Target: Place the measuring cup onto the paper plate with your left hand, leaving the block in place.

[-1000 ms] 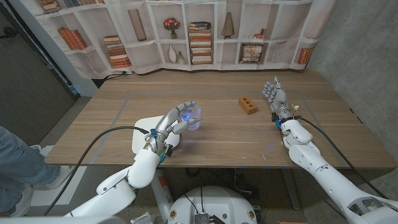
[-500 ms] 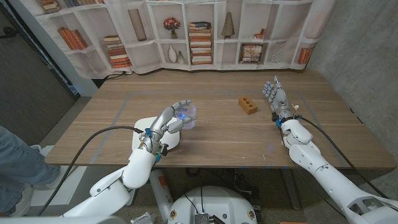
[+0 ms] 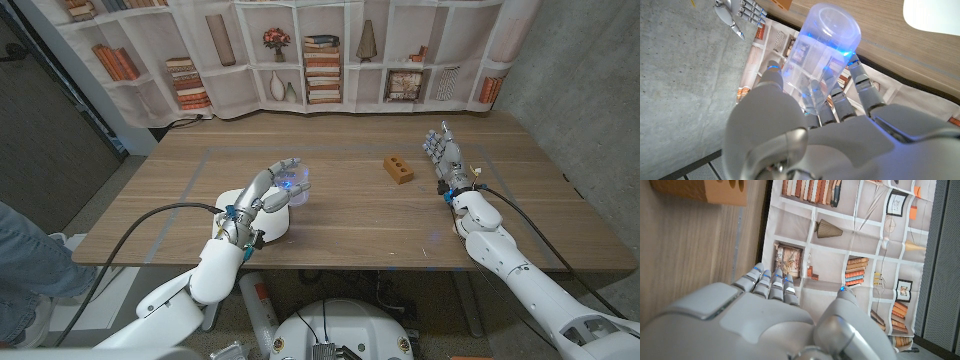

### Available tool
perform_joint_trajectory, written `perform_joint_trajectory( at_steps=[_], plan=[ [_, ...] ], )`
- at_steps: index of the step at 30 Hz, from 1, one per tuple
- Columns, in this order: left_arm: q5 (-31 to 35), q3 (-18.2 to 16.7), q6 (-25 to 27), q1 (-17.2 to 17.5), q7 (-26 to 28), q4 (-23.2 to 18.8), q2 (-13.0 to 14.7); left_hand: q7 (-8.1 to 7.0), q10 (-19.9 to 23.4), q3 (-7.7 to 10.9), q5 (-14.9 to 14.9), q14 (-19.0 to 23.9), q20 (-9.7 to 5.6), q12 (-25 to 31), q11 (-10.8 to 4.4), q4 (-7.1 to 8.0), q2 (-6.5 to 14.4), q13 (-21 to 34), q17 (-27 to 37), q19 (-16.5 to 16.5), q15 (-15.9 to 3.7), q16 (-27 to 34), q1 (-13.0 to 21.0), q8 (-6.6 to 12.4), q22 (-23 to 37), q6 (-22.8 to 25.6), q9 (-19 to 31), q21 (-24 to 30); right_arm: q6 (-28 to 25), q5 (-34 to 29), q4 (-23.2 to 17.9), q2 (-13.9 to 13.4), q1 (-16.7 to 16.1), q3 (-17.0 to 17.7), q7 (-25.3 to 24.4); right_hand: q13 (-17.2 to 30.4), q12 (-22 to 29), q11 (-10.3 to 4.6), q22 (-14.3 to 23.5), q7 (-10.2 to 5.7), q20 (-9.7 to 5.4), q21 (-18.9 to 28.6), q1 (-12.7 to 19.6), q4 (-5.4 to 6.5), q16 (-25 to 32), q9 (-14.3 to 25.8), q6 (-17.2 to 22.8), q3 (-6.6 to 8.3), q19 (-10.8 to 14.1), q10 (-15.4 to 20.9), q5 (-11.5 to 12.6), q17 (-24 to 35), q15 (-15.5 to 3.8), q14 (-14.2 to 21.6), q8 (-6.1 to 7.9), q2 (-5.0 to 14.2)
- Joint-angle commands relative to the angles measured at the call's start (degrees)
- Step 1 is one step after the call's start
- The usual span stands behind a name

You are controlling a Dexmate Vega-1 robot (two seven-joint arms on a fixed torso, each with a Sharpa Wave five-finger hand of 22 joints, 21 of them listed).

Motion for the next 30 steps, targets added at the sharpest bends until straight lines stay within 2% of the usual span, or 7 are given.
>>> perform_joint_trajectory(
  at_steps=[1,30],
  plan=[
    [-3.0,-3.2,-3.3,2.1,-1.4,0.0,0.2,0.41,0.5,0.39,0.2,0.2,-0.17,-0.1,-0.08,0.15,0.5,0.2,0.0,-0.3,0.12,-0.1,-0.2,-0.2,0.1,0.2,0.2,-0.1,0.1,-0.5,0.1,-0.1,0.4,-0.2,0.0,0.2,-0.2,-0.22,0.3,0.01,0.15,0.3,0.2,-0.02,0.1,0.1,0.5,-0.31,0.5,0.4,-0.3,0.2,0.06,0.6,0.09,0.32],
    [-5.9,-10.7,-4.6,8.4,-4.2,-1.9,-1.0,0.59,1.3,0.48,0.2,0.4,-0.2,0.0,-0.07,0.2,0.5,0.4,0.0,-0.4,0.28,-0.3,-0.6,-0.22,0.1,0.9,0.2,-0.3,-0.7,-0.6,-0.8,-0.3,0.0,-0.4,-0.6,0.2,-0.2,-0.27,0.3,0.02,0.09,0.3,0.2,-0.07,0.1,0.1,0.6,-0.4,0.6,0.5,-0.4,0.2,-0.02,0.6,0.08,0.47]
  ],
)
